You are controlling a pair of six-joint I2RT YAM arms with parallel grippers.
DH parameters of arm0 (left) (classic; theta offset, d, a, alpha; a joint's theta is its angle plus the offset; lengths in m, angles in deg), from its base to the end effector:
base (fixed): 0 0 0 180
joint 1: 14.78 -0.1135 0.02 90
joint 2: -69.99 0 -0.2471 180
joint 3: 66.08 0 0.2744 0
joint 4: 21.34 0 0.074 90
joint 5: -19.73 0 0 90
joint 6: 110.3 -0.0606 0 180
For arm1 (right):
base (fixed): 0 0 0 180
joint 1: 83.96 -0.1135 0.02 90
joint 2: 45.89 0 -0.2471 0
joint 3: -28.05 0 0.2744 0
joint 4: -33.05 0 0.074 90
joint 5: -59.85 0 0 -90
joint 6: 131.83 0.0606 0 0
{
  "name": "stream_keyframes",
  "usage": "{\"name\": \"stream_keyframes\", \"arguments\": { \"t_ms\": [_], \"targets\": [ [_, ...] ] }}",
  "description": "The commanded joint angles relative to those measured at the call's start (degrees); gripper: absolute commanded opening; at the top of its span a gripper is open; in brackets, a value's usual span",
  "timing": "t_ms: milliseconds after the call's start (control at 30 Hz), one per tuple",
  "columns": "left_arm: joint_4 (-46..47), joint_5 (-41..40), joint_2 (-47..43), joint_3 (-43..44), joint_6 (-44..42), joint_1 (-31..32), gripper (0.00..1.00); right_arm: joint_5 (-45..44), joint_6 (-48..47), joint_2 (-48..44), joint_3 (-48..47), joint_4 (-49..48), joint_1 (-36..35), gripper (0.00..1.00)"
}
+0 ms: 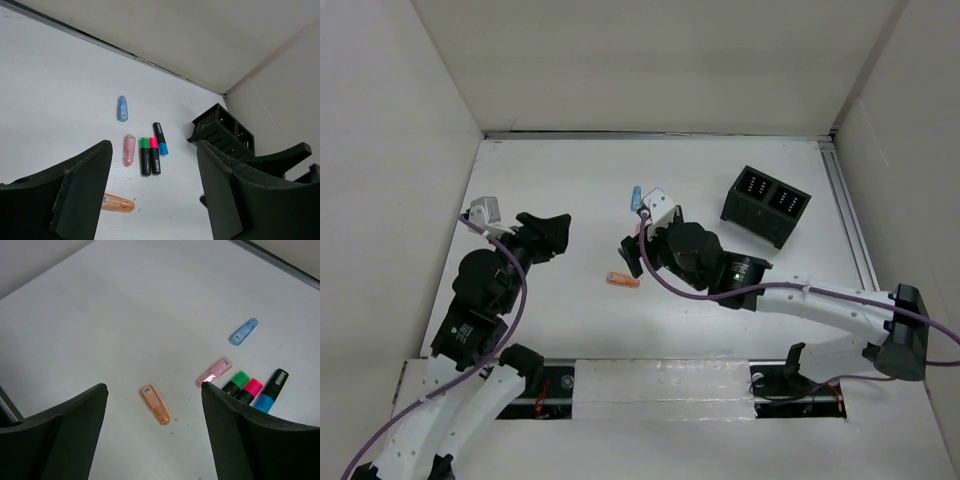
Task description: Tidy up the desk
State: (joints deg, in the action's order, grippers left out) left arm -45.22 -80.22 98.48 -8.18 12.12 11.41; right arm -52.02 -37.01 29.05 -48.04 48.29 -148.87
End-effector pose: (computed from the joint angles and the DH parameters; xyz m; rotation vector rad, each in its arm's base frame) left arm 0.1616 -0.0678 0.3790 -0.2264 1.4982 -0.6987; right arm 0.1716 0.3133 0.3259 -0.6697 1.7023 0.5198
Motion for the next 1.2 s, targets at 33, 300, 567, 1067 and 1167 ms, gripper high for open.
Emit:
{"name": "stream_keyframes", "arguments": {
  "t_ms": [33,300,567,1067,1167],
  "targets": [
    [1.84,0.56,0.16,-0.01,-1.49,0.17,0.68,1.56,1.59,2.13,-1.57,-7.27,3.37,0.65],
    [1.15,-1.03,-0.54,2.00,-3.15,0.17,0.05,10.69,4.23,16.43,-7.10,-8.76,13.21,0.00],
    [-2.38,-4.46,1.57,4.21,-4.74,0.17,0.29,12.20,4.94,41.38,-30.45,2.46,18.59,0.39],
    [0.43,-0.77,-2.47,2.62,-5.88,-0.35,0.40,3.85,8.54,60.85,-51.15,16.55,24.56,0.68],
    [1.22,1.51,-2.39,2.27,-6.14,-1.75,0.40,3.41,8.80,61.03,-51.14,15.93,24.56,0.66]
  ]
}}
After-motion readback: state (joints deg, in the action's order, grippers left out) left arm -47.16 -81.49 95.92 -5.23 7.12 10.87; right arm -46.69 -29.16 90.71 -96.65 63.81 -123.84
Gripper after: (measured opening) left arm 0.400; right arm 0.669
